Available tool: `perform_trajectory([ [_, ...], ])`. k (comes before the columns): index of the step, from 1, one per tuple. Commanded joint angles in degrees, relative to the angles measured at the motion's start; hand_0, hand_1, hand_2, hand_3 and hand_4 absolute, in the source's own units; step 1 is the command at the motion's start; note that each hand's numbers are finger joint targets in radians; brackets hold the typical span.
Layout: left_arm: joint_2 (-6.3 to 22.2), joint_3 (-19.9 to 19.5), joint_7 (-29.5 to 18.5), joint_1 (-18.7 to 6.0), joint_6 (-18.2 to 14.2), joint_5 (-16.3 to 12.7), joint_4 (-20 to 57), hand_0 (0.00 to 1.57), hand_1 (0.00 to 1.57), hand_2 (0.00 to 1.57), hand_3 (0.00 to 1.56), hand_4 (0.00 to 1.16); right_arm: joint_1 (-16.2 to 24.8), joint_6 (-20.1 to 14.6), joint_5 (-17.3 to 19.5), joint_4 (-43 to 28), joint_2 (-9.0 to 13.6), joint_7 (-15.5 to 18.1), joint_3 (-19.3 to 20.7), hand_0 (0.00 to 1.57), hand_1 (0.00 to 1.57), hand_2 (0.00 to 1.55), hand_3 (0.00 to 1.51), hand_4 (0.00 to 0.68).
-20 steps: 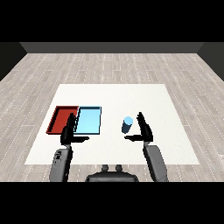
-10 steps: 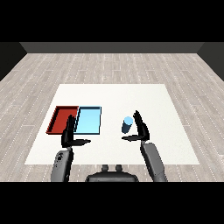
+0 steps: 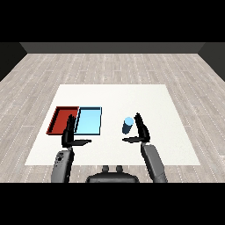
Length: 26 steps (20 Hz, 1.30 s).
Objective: Pick the blue can and put it in the blue box
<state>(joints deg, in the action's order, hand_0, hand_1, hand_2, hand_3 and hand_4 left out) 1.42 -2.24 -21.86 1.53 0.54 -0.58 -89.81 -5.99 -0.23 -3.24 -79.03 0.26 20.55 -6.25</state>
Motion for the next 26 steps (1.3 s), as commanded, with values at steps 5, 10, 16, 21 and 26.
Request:
perform_trajectory([
  [5,2.36,-2.02,0.69,0.09,2.77,-2.70,-0.52,0.00,0.00,0.00,0.00,0.00,-2.96,2.78,-1.72,5.37,1.04,0.62,4.24,0.00,0.00,0.00,0.00,0.000],
  [10,-0.51,0.65,-1.51,-0.78,-1.65,1.87,2.28,0.00,0.00,0.00,0.00,0.00,-3.59,-0.98,-1.68,4.53,-0.23,-3.86,3.26,0.00,0.00,0.00,0.00,0.000],
  [16,0.96,-0.70,0.52,1.25,0.78,-1.32,-1.29,0.00,0.00,0.00,0.00,0.00,-6.98,-2.03,-3.24,11.63,-0.25,-1.73,3.02,0.00,0.00,0.00,0.00,0.000],
  [21,0.86,-0.99,-1.45,-1.83,-0.55,0.69,3.51,0.00,0.00,0.00,0.00,0.00,-10.15,-3.35,-3.93,18.22,-0.25,-0.64,4.23,0.00,0.00,0.00,0.00,0.000],
  [26,1.90,-1.22,-1.10,1.93,1.65,-1.17,-1.31,0.00,0.00,0.00,0.00,0.00,-12.27,-4.71,-6.87,19.53,-0.23,-1.84,2.49,0.00,0.00,0.00,0.00,0.000],
])
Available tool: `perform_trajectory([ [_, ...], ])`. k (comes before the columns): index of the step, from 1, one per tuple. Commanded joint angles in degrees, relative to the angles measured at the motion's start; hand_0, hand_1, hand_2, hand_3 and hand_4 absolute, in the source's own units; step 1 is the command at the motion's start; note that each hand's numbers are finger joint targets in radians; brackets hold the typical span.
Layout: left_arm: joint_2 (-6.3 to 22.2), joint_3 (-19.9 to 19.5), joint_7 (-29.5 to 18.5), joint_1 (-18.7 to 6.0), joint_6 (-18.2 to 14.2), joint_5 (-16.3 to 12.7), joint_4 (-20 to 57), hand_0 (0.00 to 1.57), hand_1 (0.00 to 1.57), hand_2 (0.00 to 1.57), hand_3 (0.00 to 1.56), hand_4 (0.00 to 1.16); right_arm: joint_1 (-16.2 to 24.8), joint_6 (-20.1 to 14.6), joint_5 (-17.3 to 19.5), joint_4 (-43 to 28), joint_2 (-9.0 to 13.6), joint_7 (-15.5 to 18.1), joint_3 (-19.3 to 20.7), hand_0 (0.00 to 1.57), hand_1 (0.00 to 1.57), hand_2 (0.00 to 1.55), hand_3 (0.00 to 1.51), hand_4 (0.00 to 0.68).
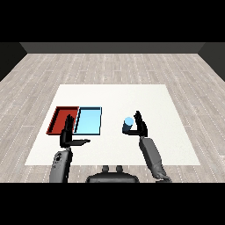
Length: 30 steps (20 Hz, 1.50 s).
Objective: Pick the blue can and put it in the blue box
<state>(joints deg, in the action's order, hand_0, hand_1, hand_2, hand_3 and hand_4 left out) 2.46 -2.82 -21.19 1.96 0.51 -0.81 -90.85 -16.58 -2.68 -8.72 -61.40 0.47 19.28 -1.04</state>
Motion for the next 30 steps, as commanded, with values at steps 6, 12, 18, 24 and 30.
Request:
perform_trajectory([
  [6,-1.18,1.25,-3.32,1.10,-1.91,2.47,1.38,0.00,0.00,0.00,0.00,0.00,-6.46,2.55,-3.66,11.48,0.51,2.61,3.92,0.00,0.00,0.00,0.00,0.000],
  [12,-1.77,1.26,-0.24,-0.80,-2.80,1.45,0.43,0.00,0.00,0.00,0.00,0.00,-7.55,2.12,-3.59,15.88,-0.46,6.85,3.89,0.00,0.00,0.00,0.00,0.000],
  [18,-0.40,-0.10,-2.71,-1.49,-2.30,2.09,3.03,0.00,0.00,0.00,0.00,0.00,-5.53,2.03,-5.84,13.31,-0.10,4.41,1.33,0.00,0.00,0.00,0.00,0.000],
  [24,0.92,-2.39,0.45,-5.34,-1.26,-0.49,4.07,0.00,0.00,0.00,0.00,0.00,-11.25,3.67,-7.87,21.96,0.91,7.49,2.68,0.00,0.00,0.00,0.00,0.000],
  [30,2.10,-2.80,0.91,-1.23,0.98,-2.20,-0.16,0.00,0.00,0.00,0.00,0.00,-14.07,-0.14,-9.61,25.65,-0.43,10.23,-0.05,0.00,0.00,0.00,0.00,0.000],
])
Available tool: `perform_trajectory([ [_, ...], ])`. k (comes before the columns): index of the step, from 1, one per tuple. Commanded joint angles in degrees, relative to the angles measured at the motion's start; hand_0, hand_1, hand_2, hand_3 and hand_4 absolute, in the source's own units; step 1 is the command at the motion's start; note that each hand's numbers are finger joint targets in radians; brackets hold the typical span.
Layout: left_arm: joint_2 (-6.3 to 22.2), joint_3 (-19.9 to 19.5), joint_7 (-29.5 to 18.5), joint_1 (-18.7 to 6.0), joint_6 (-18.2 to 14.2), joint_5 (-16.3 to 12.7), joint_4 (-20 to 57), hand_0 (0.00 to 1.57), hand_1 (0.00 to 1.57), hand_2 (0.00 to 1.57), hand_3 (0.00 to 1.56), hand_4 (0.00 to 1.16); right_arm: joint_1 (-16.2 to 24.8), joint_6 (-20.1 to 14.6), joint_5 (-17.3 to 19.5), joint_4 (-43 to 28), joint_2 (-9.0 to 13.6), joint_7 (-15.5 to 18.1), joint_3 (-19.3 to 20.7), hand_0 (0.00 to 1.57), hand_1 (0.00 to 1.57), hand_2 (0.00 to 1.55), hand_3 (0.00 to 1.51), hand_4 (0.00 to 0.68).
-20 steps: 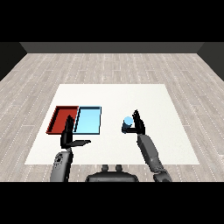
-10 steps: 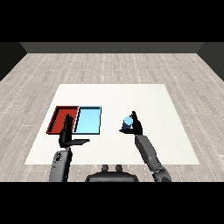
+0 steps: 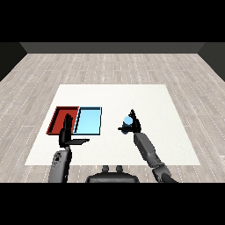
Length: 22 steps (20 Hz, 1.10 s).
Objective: Pick the blue can and put it in the blue box
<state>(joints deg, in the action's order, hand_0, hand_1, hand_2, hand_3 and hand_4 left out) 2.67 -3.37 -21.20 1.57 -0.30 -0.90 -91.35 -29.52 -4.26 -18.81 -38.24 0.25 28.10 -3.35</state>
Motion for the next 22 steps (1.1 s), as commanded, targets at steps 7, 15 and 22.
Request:
perform_trajectory([
  [7,-0.05,0.70,-0.24,3.16,1.49,-0.74,-2.16,0.00,0.00,0.00,0.00,0.00,-1.99,-8.70,1.25,-0.30,1.50,-7.56,0.31,1.46,1.46,1.45,1.42,0.469],
  [15,0.58,0.61,-0.85,2.18,1.35,-0.02,-1.15,0.00,0.00,0.00,0.00,0.00,-3.27,-11.55,2.70,-0.16,-0.22,-4.94,-0.18,1.43,1.43,1.44,1.37,0.504],
  [22,0.67,0.95,-3.96,3.37,3.22,-0.74,0.18,0.00,0.00,0.00,0.00,0.00,-1.77,-15.41,6.18,-7.73,-0.15,-3.45,-5.75,1.45,1.45,1.47,1.34,0.486],
])
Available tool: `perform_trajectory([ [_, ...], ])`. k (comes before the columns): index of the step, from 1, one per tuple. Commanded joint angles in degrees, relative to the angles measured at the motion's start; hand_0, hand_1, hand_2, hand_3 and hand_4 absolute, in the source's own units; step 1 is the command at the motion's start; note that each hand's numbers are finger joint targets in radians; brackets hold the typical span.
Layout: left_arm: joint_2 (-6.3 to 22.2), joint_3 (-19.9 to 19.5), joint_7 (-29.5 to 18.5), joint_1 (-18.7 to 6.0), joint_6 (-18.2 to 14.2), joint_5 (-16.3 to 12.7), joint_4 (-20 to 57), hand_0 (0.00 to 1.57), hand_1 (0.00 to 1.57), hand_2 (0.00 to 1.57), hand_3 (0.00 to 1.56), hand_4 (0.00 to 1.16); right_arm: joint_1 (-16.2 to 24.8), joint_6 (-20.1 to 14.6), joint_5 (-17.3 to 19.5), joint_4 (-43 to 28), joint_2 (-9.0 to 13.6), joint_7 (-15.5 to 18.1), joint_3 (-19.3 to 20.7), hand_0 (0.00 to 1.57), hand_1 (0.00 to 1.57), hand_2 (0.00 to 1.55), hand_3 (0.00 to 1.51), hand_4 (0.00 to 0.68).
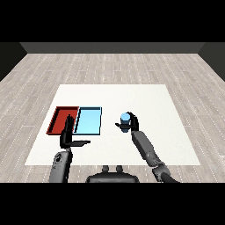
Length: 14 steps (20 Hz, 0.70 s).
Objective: Pick the blue can and put it in the blue box
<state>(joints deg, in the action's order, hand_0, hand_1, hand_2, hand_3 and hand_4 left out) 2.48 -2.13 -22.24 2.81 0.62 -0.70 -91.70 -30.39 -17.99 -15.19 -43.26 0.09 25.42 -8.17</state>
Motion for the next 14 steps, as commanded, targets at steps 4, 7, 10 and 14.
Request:
perform_trajectory([
  [4,-1.74,2.08,0.50,-0.94,-0.32,0.94,2.56,0.00,0.00,0.00,0.00,0.00,2.93,-3.98,2.99,-12.57,-0.07,-3.18,-5.29,1.46,1.46,1.48,1.35,0.518],
  [7,-2.42,4.78,-0.59,-2.12,-2.43,3.73,2.86,0.00,0.00,0.00,0.00,0.00,0.46,-3.83,3.59,-11.60,-0.02,-4.42,-4.02,1.46,1.46,1.48,1.38,0.514],
  [10,-1.24,3.09,2.45,-6.58,1.12,0.34,4.83,0.00,0.00,0.00,0.00,0.00,-4.74,-5.34,0.08,-8.39,-0.08,-1.90,-7.32,1.45,1.45,1.47,1.38,0.532],
  [14,-2.46,6.57,1.90,-4.28,-1.54,1.78,3.82,0.00,0.00,0.00,0.00,0.00,3.56,-0.46,3.08,-19.38,2.92,-5.91,-5.70,1.45,1.45,1.47,1.36,0.534],
])
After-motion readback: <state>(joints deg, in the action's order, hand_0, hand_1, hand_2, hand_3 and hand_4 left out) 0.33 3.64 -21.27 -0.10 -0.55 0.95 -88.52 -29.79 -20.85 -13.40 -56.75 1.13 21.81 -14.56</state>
